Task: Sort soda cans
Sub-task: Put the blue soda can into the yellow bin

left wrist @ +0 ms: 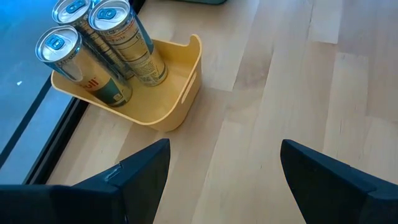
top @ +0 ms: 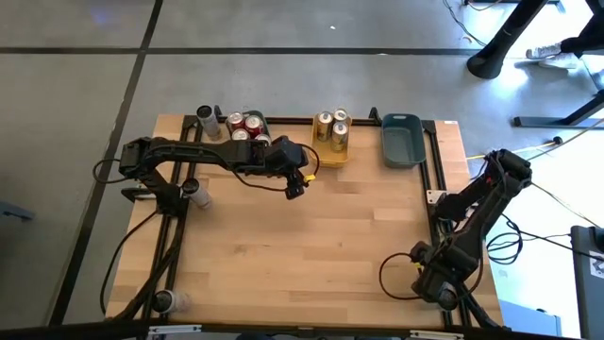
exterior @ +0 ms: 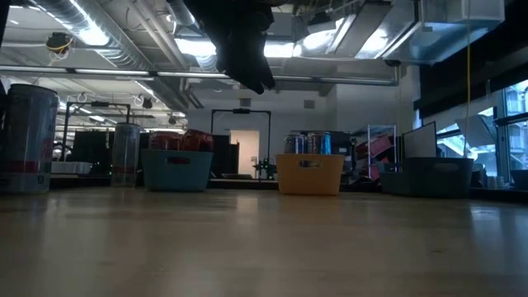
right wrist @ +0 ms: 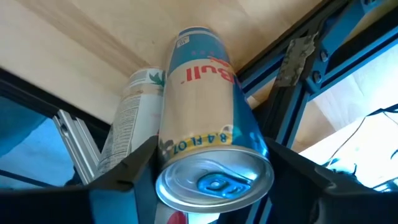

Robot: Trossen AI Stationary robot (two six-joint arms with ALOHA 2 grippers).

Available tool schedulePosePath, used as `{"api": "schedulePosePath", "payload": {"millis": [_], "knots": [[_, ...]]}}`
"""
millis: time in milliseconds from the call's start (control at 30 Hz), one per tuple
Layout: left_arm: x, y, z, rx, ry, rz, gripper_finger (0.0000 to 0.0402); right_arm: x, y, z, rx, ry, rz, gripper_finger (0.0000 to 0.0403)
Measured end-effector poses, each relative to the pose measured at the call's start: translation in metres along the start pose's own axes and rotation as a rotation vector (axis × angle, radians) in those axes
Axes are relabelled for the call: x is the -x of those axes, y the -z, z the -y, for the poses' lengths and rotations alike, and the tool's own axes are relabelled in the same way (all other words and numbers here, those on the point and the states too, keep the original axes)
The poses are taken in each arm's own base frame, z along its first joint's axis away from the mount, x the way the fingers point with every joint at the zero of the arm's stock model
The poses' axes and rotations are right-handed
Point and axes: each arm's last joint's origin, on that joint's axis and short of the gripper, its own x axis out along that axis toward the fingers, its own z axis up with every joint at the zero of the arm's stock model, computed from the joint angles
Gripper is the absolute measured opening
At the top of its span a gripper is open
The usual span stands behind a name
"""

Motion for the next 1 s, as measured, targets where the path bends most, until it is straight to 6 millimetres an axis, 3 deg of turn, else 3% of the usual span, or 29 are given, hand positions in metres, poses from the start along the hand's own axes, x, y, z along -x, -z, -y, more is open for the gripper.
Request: {"api": "schedulePosePath", "payload": {"millis": [333,833,1000], "knots": [[0.000,0.000,0.000,0.000,0.000,0.000,0.0294,0.006,-0.014,-0.002,0.057,-0.024,0.038,0.0218],[0.001,0.000,0.003,-0.008,0.005,0.002,0.0294,0.029,-0.069,0.001,0.185,-0.053,0.152,0.0218],[0.003,0.000,0.011,-0.025,0.023,0.008,0.0294,0.049,-0.090,0.003,0.242,-0.019,0.333,0.0218]]}}
